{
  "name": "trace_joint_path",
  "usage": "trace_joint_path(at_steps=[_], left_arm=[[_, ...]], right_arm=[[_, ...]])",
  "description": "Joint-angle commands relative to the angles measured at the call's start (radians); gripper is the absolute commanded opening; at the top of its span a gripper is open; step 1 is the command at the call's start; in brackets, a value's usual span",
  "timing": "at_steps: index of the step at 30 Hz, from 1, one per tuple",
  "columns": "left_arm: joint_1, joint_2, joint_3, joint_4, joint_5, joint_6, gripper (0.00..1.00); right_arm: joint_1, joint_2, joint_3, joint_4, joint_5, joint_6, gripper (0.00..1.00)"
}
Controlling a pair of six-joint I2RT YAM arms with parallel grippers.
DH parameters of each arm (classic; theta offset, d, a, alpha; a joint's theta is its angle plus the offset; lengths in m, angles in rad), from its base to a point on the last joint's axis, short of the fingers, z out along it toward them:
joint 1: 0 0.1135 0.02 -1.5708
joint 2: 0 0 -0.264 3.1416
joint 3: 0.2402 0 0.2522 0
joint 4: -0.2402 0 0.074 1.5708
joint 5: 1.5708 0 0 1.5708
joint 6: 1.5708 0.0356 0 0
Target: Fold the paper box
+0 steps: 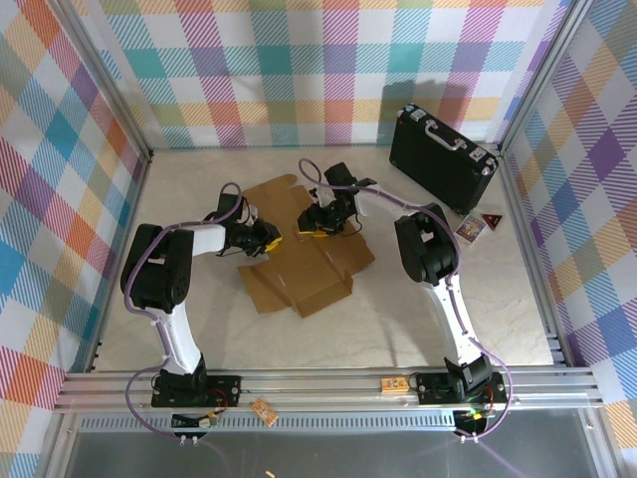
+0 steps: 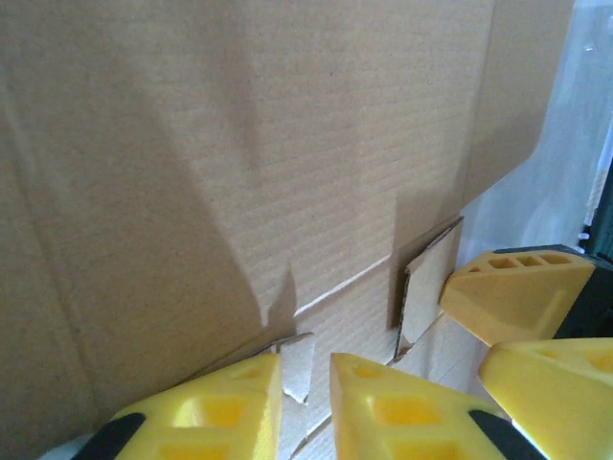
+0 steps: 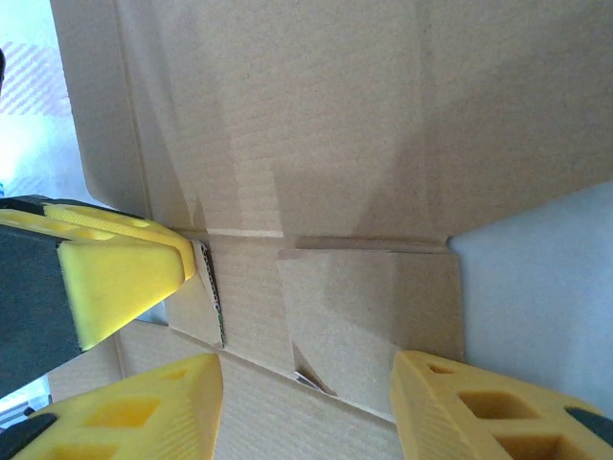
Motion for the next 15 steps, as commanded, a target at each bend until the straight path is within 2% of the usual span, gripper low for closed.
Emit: trace_joint_path(at_steps=[1, 4, 15], left_arm=[[-0.006, 0.000, -0.039, -0.071, -0.013, 0.021, 0.18], [-0.006, -0.019, -0.047, -0.072, -0.014, 0.021, 0.14], [-0.006, -0.089, -0.089, -0.082, -0.012, 0.035, 0.12]], right_arm=[[0.011, 0.072, -0.023, -0.067, 0.064, -0.019, 0.51], [0.010, 0.072, -0.022, -0.071, 0.064, -0.021, 0.51], [0.010, 0.072, -0.022, -0.070, 0.063, -0.021, 0.51]])
